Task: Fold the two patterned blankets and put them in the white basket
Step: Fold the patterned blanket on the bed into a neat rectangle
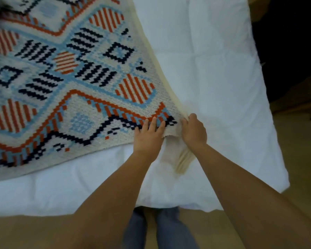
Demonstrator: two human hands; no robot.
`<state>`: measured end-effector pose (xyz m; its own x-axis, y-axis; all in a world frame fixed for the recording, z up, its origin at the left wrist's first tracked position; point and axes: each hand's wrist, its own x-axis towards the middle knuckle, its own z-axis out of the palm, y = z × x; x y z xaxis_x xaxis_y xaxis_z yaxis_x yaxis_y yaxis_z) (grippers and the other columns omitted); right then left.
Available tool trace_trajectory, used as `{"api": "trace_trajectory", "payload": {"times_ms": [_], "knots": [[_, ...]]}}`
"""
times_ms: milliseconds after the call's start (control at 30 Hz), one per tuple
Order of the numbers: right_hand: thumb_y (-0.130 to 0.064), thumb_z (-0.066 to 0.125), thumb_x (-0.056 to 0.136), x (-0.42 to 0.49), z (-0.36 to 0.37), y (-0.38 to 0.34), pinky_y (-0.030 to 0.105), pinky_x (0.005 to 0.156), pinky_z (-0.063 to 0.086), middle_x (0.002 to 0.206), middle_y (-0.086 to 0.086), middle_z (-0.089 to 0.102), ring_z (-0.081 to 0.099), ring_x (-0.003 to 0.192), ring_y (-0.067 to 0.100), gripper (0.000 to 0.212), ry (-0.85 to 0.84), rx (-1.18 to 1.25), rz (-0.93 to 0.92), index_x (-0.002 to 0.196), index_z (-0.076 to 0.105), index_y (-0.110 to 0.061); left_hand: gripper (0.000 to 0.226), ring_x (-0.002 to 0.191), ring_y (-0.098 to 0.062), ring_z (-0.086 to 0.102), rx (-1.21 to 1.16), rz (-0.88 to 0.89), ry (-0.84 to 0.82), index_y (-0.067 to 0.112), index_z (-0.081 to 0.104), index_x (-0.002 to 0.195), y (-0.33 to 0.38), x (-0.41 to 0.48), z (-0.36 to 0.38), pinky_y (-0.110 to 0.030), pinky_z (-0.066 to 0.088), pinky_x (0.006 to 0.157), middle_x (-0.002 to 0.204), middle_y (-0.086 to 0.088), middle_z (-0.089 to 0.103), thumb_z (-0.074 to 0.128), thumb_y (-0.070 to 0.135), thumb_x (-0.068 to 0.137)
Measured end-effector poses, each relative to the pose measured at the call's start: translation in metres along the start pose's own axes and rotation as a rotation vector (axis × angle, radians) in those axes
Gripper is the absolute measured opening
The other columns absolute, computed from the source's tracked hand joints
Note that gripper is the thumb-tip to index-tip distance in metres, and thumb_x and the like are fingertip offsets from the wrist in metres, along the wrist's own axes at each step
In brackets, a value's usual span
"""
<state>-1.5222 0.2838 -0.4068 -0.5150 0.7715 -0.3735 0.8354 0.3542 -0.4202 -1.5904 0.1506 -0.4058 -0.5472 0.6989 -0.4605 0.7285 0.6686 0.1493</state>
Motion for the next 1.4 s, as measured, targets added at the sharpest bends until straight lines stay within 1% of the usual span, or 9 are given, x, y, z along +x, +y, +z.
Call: {"api": "trace_trajectory", "payload": {"times_ms": [167, 400, 533, 700, 867, 967, 1033, 1300, 1400], "knots": [[-0.034, 0.034, 0.099, -0.014, -0.027, 0.045, 0.034, 0.058, 0.037, 0.093, 0.017, 0.061, 0.051, 0.071, 0.030, 0.027, -0.014, -0.063, -0.032, 0.099, 0.041, -0.008, 0.057, 0.145, -0.028, -0.004, -0.047, -0.015, -0.011, 0.030, -0.001, 0.148, 0.045, -0.015, 0.011, -0.052, 0.008, 0.113, 0.158, -0.002, -0.005, 0.030, 0.032, 0.100], [-0.033, 0.033, 0.100, -0.023, -0.071, 0.132, 0.032, 0.055, 0.034, 0.093, 0.017, 0.061, 0.049, 0.068, 0.028, 0.027, -0.027, -0.134, 0.023, 0.101, 0.041, -0.007, 0.060, 0.144, -0.027, -0.012, -0.128, -0.038, -0.009, 0.031, -0.004, 0.148, 0.142, -0.034, 0.052, -0.056, -0.001, 0.112, 0.158, -0.003, -0.008, 0.031, 0.031, 0.100], [-0.033, 0.034, 0.100, -0.036, -0.075, 0.173, 0.033, 0.058, 0.037, 0.093, 0.016, 0.060, 0.054, 0.074, 0.031, 0.027, -0.076, -0.151, 0.075, 0.100, 0.041, -0.007, 0.056, 0.143, -0.028, -0.015, -0.125, 0.004, -0.098, 0.030, -0.003, 0.148, 0.175, -0.044, 0.069, -0.056, -0.002, 0.112, 0.157, -0.005, -0.012, 0.027, 0.030, 0.101], [-0.027, 0.034, 0.100, -0.042, -0.066, 0.184, 0.031, 0.058, 0.033, 0.082, 0.007, 0.049, 0.046, 0.069, 0.026, 0.018, -0.209, -0.174, -0.044, 0.088, 0.033, -0.014, 0.060, 0.143, -0.031, -0.016, -0.024, -0.031, -0.218, 0.022, -0.011, 0.148, 0.185, -0.052, 0.078, -0.054, -0.002, 0.114, 0.156, -0.008, -0.018, 0.026, 0.030, 0.101], [-0.024, 0.038, 0.097, -0.026, -0.077, 0.170, 0.030, 0.060, 0.034, 0.089, 0.008, 0.054, 0.049, 0.072, 0.023, 0.016, -0.188, -0.120, -0.056, 0.088, 0.041, -0.011, 0.068, 0.144, -0.030, -0.012, -0.067, -0.025, -0.205, 0.020, -0.003, 0.149, 0.186, -0.049, 0.057, -0.050, -0.001, 0.115, 0.158, -0.007, -0.009, 0.038, 0.033, 0.096], [-0.021, 0.040, 0.095, -0.015, -0.089, 0.156, 0.029, 0.068, 0.036, 0.106, 0.009, 0.055, 0.052, 0.086, 0.026, 0.018, -0.165, -0.087, -0.071, 0.103, 0.048, -0.007, 0.065, 0.144, -0.028, -0.011, -0.108, -0.047, -0.144, 0.019, 0.004, 0.149, 0.177, -0.034, 0.033, -0.049, 0.000, 0.116, 0.158, -0.006, -0.002, 0.040, 0.029, 0.095], [-0.020, 0.039, 0.095, -0.001, -0.096, 0.138, 0.029, 0.069, 0.037, 0.111, 0.009, 0.054, 0.051, 0.086, 0.024, 0.022, -0.153, -0.082, -0.093, 0.108, 0.048, -0.006, 0.063, 0.144, -0.028, -0.006, -0.147, -0.077, -0.066, 0.018, 0.010, 0.148, 0.163, -0.021, 0.012, -0.047, 0.004, 0.116, 0.157, -0.006, 0.005, 0.042, 0.028, 0.094], [-0.021, 0.041, 0.092, 0.067, -0.075, 0.014, 0.030, 0.062, 0.035, 0.099, 0.007, 0.055, 0.049, 0.075, 0.021, 0.009, -0.144, -0.011, -0.244, 0.093, 0.045, -0.013, 0.054, 0.144, -0.026, 0.007, -0.216, -0.189, 0.085, 0.012, 0.017, 0.146, 0.068, 0.055, -0.062, -0.044, 0.012, 0.117, 0.155, -0.007, 0.017, 0.032, 0.028, 0.097], [-0.020, 0.041, 0.092, 0.099, -0.059, -0.035, 0.030, 0.063, 0.035, 0.095, 0.006, 0.053, 0.049, 0.075, 0.022, 0.010, -0.150, -0.021, -0.258, 0.098, 0.045, -0.013, 0.054, 0.143, -0.026, 0.010, -0.228, -0.162, 0.092, 0.015, 0.019, 0.145, 0.035, 0.092, -0.079, -0.046, 0.014, 0.115, 0.154, -0.006, 0.019, 0.036, 0.027, 0.096]]}}
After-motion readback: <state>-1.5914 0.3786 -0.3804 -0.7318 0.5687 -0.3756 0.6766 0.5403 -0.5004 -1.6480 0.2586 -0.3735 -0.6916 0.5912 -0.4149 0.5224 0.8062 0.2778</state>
